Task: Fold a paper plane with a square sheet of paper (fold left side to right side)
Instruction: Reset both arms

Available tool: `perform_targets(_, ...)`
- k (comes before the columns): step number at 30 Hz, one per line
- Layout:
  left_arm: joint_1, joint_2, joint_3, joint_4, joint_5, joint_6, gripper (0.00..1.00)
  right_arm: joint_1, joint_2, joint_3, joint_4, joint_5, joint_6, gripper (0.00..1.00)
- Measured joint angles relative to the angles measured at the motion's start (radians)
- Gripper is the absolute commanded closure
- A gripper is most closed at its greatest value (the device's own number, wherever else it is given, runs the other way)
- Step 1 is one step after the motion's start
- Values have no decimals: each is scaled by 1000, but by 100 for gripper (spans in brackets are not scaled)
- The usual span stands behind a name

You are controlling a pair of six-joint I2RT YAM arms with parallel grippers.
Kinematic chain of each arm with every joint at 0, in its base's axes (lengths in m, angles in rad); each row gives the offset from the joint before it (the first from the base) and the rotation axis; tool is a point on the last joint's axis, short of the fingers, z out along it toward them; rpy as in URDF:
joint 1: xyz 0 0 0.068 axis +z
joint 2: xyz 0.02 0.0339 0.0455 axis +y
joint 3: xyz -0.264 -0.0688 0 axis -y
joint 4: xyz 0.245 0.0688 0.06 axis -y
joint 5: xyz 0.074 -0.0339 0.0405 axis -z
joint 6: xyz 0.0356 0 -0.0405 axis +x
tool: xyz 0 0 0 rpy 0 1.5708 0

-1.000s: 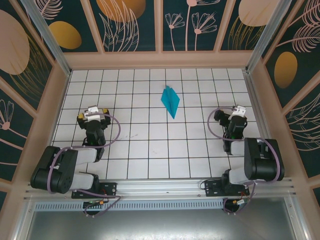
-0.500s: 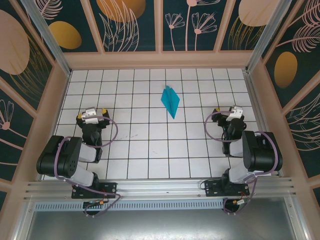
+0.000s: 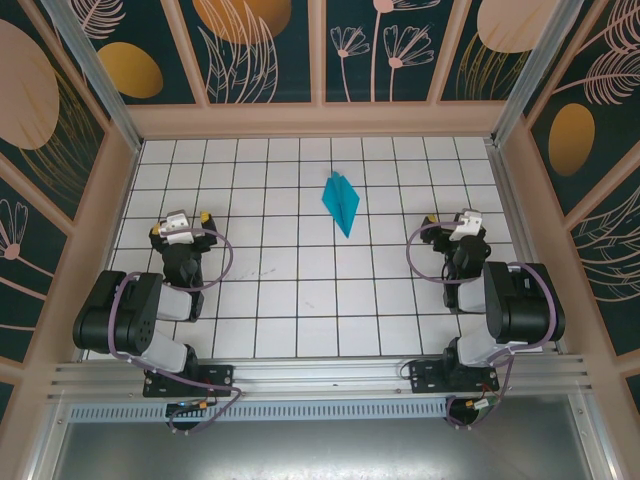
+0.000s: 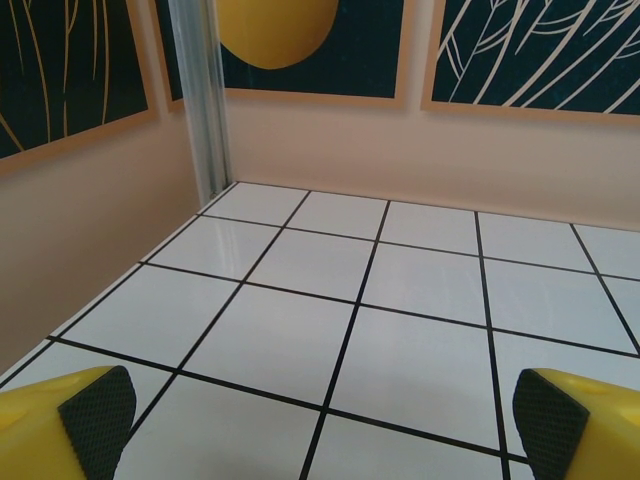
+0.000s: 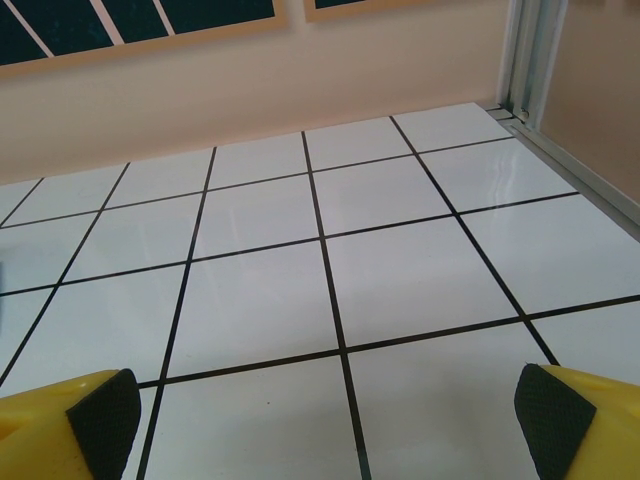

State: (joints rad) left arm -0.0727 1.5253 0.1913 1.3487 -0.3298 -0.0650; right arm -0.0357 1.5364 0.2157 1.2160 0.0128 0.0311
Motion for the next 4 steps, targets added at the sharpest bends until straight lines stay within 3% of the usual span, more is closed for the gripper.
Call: perform_targets(4,0,0,0,0,0,0,1,0,0,0,0,0,0,1)
